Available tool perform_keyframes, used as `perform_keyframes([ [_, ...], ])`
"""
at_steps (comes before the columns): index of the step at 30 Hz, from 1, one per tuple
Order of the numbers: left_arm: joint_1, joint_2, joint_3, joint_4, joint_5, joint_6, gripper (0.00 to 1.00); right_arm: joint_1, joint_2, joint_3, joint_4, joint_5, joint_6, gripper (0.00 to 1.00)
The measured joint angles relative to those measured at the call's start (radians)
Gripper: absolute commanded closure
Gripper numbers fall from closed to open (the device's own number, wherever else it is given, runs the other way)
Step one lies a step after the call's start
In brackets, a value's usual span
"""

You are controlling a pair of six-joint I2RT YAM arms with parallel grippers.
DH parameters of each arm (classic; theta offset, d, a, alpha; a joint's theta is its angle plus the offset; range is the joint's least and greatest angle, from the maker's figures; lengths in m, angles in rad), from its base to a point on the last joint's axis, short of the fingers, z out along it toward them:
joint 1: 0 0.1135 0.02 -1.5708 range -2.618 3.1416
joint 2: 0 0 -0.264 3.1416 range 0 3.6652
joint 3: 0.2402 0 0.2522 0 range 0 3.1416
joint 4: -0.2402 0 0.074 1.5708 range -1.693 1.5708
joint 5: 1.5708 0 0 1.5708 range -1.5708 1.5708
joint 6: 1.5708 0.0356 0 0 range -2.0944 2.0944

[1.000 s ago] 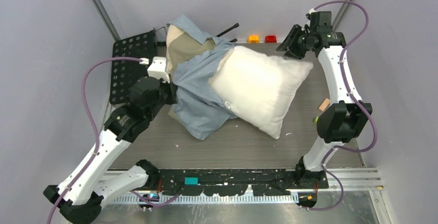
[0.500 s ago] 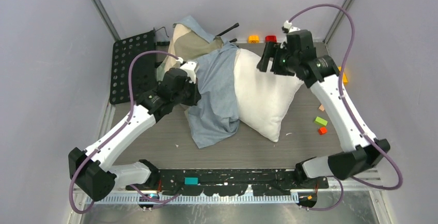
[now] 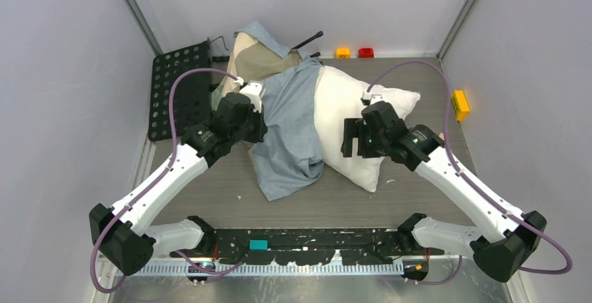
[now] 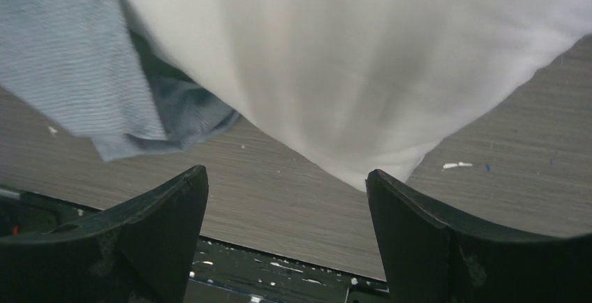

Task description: Remove the pillowcase from the pillow

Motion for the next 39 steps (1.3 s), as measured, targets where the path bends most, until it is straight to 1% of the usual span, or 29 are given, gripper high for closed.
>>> perform_keyframes([
  [3,0.000,-0.008,0.000,-0.003,-0.013,-0.002,1.00,0.003,0.023,-0.058,-0.004,0.021,0.026,0.12],
  [13,0.000,-0.030,0.000,-0.010,-0.022,-0.009,1.00,0.003,0.038,-0.143,0.060,0.050,0.067,0.11],
  [15,0.000,-0.033,0.000,-0.010,-0.022,-0.009,1.00,0.003,0.064,-0.153,0.068,0.086,0.074,0.08],
  [16,0.000,-0.033,0.000,-0.010,-0.022,-0.009,1.00,0.003,0.083,-0.154,0.069,0.112,0.079,0.02],
  [17,0.000,-0.034,0.000,-0.010,-0.022,-0.009,1.00,0.003,0.104,-0.155,0.075,0.145,0.089,0.01],
  [20,0.000,-0.034,0.000,-0.010,-0.023,-0.009,1.00,0.002,0.136,-0.177,0.125,0.246,0.139,0.01],
  [21,0.000,-0.034,0.000,-0.010,-0.025,-0.008,1.00,0.001,0.135,-0.194,0.150,0.263,0.154,0.03],
  [22,0.000,-0.034,0.000,-0.010,-0.029,-0.008,1.00,-0.002,0.129,-0.217,0.186,0.269,0.167,0.10],
  [23,0.000,-0.034,0.000,-0.010,-0.033,-0.007,1.00,-0.007,0.125,-0.240,0.218,0.267,0.180,0.28],
  [24,0.000,-0.034,0.000,-0.010,-0.038,-0.006,1.00,-0.011,0.124,-0.254,0.240,0.264,0.188,0.63],
  [25,0.000,-0.034,0.000,-0.010,-0.045,-0.004,1.00,-0.016,0.123,-0.268,0.263,0.261,0.200,0.87],
  [26,0.000,-0.034,0.000,-0.010,-0.051,-0.004,1.00,-0.019,0.123,-0.275,0.283,0.259,0.206,0.95],
  [28,0.003,-0.034,0.000,-0.010,-0.060,-0.004,1.00,-0.023,0.123,-0.277,0.311,0.267,0.225,1.00],
  [30,0.018,-0.034,0.000,-0.011,-0.058,-0.006,1.00,-0.029,0.121,-0.276,0.317,0.286,0.232,1.00],
  [33,0.074,-0.034,0.000,-0.016,-0.045,-0.010,1.00,-0.067,0.102,-0.272,0.314,0.296,0.230,1.00],
  [35,0.129,-0.034,0.000,-0.021,-0.035,-0.013,1.00,-0.120,0.069,-0.269,0.313,0.291,0.226,1.00],
  [39,0.230,-0.034,0.000,-0.040,-0.012,-0.019,1.00,-0.297,-0.005,-0.249,0.285,0.266,0.221,1.00],
])
